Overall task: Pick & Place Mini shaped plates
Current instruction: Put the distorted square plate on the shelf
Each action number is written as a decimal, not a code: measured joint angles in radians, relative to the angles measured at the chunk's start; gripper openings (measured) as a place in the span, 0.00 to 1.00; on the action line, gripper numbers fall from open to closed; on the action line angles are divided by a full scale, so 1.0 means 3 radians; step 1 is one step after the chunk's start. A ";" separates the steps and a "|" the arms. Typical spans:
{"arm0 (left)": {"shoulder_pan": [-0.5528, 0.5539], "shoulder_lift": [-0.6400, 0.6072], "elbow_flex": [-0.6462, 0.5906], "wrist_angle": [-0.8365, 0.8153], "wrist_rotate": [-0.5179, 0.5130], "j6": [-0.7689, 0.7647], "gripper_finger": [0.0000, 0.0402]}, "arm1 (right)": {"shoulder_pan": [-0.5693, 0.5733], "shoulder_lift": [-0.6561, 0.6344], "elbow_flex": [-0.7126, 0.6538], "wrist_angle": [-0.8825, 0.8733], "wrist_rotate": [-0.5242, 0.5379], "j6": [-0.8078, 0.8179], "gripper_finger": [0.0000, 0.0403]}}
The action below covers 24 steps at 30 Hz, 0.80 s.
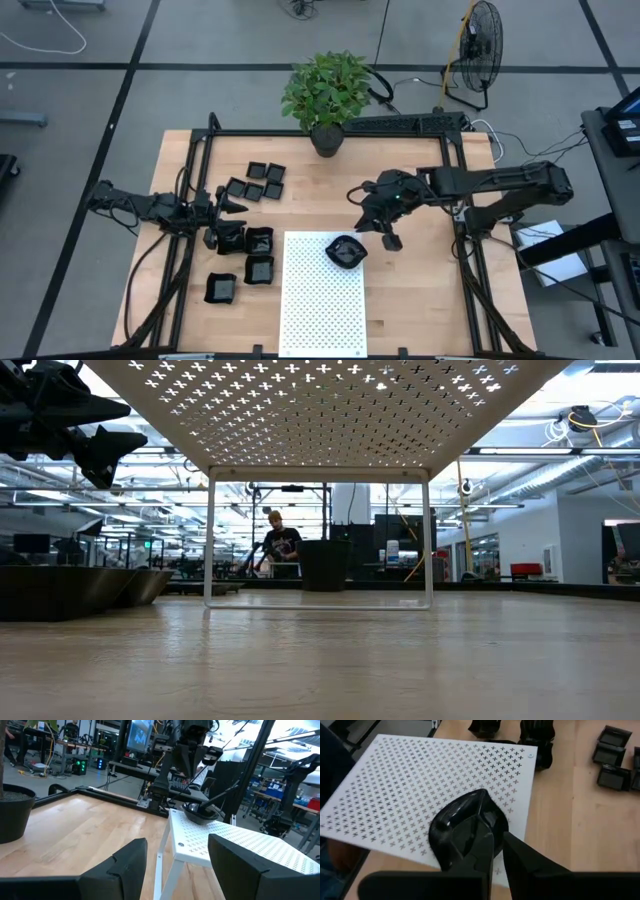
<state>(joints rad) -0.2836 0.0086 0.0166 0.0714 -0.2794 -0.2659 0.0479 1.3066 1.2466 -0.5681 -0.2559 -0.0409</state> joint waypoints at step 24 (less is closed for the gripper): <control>-0.0001 -0.0001 0.0000 -0.0001 0.0000 0.0001 0.53 | -0.0158 -0.2661 -0.2741 0.1815 0.1129 0.0287 0.01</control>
<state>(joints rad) -0.2839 0.0082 0.0166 0.0711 -0.2794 -0.2657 0.0006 0.5083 0.4242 -0.0237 0.0829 0.0454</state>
